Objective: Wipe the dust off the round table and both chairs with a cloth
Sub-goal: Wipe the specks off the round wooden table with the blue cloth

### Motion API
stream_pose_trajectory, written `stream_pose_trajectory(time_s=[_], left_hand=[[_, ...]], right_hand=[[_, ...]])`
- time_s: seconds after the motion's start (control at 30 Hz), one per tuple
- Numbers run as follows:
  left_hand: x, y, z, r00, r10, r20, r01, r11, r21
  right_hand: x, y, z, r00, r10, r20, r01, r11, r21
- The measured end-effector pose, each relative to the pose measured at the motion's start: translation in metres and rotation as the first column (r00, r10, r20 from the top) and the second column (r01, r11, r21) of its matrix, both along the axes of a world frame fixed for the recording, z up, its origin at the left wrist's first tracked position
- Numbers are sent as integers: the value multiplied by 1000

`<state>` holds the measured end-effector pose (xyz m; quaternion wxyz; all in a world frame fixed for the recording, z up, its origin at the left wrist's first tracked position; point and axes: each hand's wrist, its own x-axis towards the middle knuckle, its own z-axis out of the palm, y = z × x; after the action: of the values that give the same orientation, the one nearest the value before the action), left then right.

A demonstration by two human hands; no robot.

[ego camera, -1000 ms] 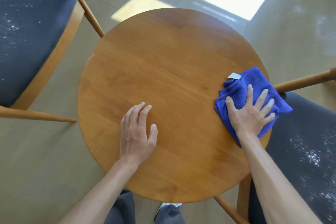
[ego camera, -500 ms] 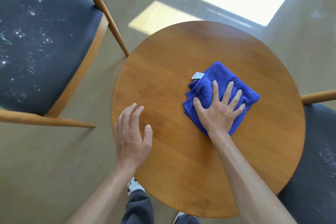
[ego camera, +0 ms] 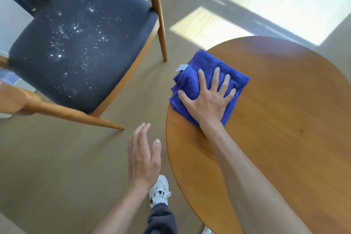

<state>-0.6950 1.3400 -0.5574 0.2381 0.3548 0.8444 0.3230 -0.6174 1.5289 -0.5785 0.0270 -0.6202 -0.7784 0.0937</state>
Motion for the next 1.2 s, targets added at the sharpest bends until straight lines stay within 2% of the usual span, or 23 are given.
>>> stream_pose_trajectory(time_s=[0.27, 0.47, 0.73, 0.97, 1.2], left_hand=[[-29, -13, -4, 989, 139, 57, -137, 990, -36], [-23, -5, 6, 983, 168, 79, -169, 986, 5], [1, 4, 16, 978, 192, 83, -194, 981, 6], [37, 2, 23, 987, 157, 28, -157, 988, 0], [89, 5, 29, 996, 78, -37, -78, 997, 2]], right_hand=[[-40, -48, 1, 955, 297, -9, -295, 951, 95], [-6, -110, 2, 904, 412, -117, -388, 904, 181], [67, -169, 2, 799, 578, -167, -563, 816, 134], [135, -200, 3, 730, 663, -167, -652, 749, 119], [196, -212, 4, 762, 619, -190, -609, 785, 115]])
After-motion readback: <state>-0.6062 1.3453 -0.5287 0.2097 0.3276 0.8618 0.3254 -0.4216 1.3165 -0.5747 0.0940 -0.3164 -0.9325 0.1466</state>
